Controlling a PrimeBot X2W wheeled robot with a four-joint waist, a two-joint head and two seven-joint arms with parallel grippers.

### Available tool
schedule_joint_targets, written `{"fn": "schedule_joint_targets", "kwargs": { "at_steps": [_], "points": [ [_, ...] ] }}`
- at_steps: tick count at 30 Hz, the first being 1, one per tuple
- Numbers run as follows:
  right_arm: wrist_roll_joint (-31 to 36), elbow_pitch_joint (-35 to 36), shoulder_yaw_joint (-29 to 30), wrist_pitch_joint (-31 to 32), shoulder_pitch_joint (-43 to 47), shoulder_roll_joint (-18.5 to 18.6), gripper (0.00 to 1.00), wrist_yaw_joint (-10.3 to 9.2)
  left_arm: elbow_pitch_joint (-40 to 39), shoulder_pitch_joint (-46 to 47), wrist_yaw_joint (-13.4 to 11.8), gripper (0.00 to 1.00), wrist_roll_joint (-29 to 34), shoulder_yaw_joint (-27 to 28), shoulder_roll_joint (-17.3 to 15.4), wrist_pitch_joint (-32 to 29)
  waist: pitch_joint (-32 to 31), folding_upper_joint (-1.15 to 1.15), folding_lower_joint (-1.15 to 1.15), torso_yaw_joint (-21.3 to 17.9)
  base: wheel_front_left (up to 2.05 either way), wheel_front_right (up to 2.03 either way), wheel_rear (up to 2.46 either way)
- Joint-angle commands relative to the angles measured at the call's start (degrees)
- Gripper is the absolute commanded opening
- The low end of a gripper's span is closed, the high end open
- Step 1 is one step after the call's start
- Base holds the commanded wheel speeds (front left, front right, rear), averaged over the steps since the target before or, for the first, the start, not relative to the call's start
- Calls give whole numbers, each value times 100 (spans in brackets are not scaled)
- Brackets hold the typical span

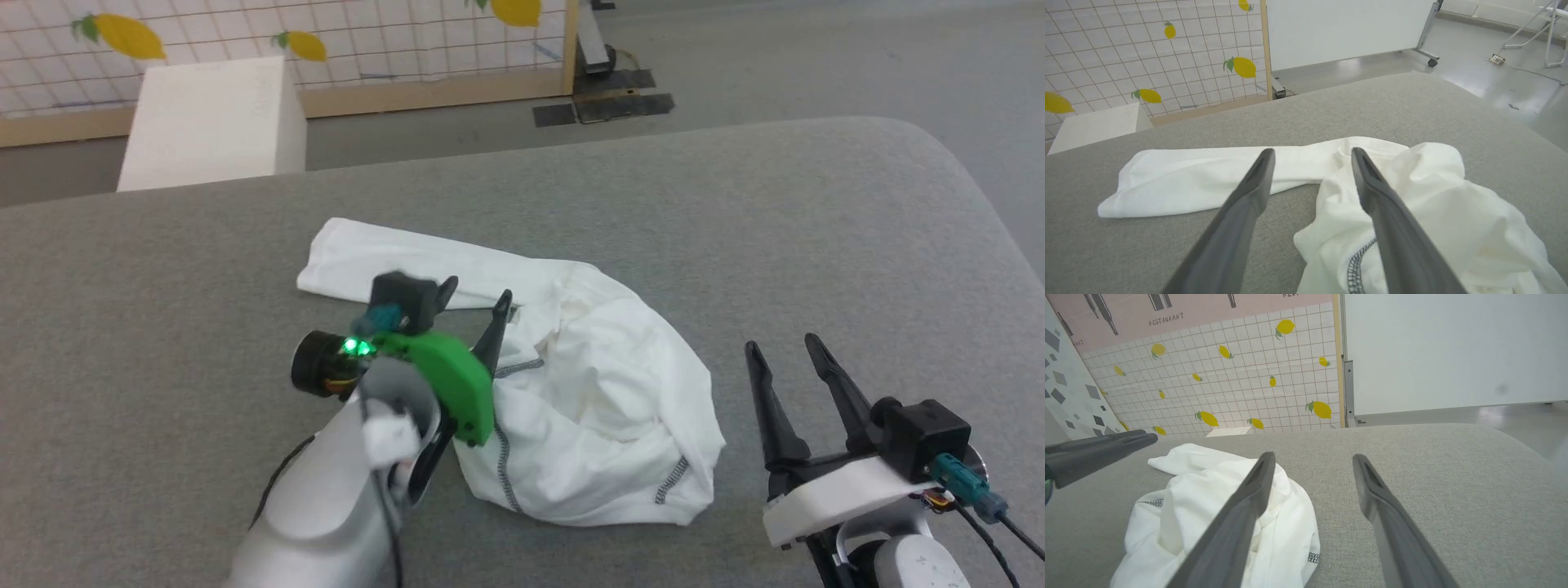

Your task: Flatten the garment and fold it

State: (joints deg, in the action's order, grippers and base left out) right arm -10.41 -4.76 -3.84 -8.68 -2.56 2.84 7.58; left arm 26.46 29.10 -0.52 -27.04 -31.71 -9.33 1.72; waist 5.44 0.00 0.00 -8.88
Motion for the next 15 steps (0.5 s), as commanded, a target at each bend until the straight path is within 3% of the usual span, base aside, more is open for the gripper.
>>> {"fn": "schedule_joint_targets", "kwargs": {
  "at_steps": [1,5,8,11,15],
  "points": [
    [-43,-32,-27,-58,-104,4,100,-9,279,235,13,100,-33,-69,73,-396,129,0,0,-259,0,0,0],
    [-59,-113,-124,-68,-126,4,100,-9,1030,872,131,100,-76,-364,246,-1699,191,0,0,-511,0,0,0],
    [-83,-153,-216,-85,-172,4,100,-9,1549,1315,55,100,-1,-508,264,-2492,264,0,0,-723,0,0,0],
    [-127,-168,-264,-109,-202,4,100,-9,1916,1584,28,100,-2,-597,313,-3062,352,0,0,-881,0,0,0],
    [-172,-223,-335,-150,-234,4,100,-9,2255,1791,193,100,86,-820,266,-3588,411,0,0,-1071,0,0,0]
  ]
}}
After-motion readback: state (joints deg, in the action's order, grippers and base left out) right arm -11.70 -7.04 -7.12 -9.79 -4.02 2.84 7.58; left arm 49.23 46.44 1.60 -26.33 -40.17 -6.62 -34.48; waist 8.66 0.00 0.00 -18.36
